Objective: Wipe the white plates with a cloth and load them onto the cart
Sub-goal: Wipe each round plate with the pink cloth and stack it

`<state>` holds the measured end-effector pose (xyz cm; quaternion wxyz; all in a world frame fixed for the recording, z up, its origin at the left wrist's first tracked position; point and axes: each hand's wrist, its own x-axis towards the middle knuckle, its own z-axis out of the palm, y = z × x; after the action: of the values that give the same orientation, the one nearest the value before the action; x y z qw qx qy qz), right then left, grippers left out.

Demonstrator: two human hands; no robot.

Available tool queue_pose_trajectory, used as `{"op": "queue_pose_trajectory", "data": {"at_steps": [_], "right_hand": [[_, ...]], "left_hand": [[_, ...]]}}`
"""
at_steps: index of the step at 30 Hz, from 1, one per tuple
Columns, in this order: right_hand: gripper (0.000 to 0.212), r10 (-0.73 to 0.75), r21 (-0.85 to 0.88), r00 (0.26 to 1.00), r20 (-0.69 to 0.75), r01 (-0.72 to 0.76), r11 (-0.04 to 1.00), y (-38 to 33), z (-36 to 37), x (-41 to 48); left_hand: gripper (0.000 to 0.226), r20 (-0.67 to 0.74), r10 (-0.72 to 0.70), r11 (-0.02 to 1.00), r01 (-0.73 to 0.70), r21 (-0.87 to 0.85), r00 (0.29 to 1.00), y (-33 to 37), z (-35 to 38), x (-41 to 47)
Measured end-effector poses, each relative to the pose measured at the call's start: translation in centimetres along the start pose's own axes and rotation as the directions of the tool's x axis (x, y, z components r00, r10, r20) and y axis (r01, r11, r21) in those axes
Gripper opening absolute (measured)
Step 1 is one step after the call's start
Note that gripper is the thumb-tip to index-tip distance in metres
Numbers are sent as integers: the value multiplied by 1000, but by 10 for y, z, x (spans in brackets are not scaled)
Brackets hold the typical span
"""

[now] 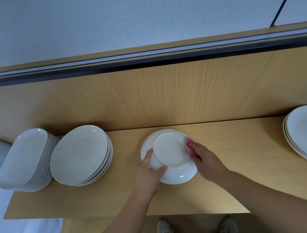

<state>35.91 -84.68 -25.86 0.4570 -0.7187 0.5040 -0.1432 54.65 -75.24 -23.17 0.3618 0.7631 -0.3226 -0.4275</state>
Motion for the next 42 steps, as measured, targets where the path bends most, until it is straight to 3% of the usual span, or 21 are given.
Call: {"op": "queue_pose_trajectory", "data": {"at_steps": [2,6,10,17,21,29,35,38,42], "right_hand": [[44,8,-17,998,-63,-9,1000,-5,12,-16],[41,-57,-182,998,-7,55,982,-7,12,-29],[50,-137,-321,988,-68,108,941,-19,-9,-1],[50,-59,-596,996,66,87,798,-38,10,34],[53,-32,-559,996,88,76,826,-42,25,42],[49,-214,-394,948,237,295,870,-47,30,33],[75,-242,-454,884,399,420,785,-30,23,22],[88,-281,-421,843,460,485,767,-16,13,18],[56,-315,-372,813,490,522,767,-6,-5,11]], "left_hand": [[68,-14,-6,1000,6,5,1000,0,4,-1],[71,6,-10,1000,10,16,1000,1,1,1],[71,11,-14,998,13,56,1000,2,2,2],[71,7,-8,994,7,109,1000,0,12,2],[74,-10,-17,989,18,148,1000,-3,12,5],[75,12,-7,987,5,164,1000,-6,12,6],[67,9,8,987,-9,158,1000,-3,11,7],[67,13,-7,997,6,73,1000,-2,11,5],[59,25,17,1000,-17,-1,1000,2,10,3]]}}
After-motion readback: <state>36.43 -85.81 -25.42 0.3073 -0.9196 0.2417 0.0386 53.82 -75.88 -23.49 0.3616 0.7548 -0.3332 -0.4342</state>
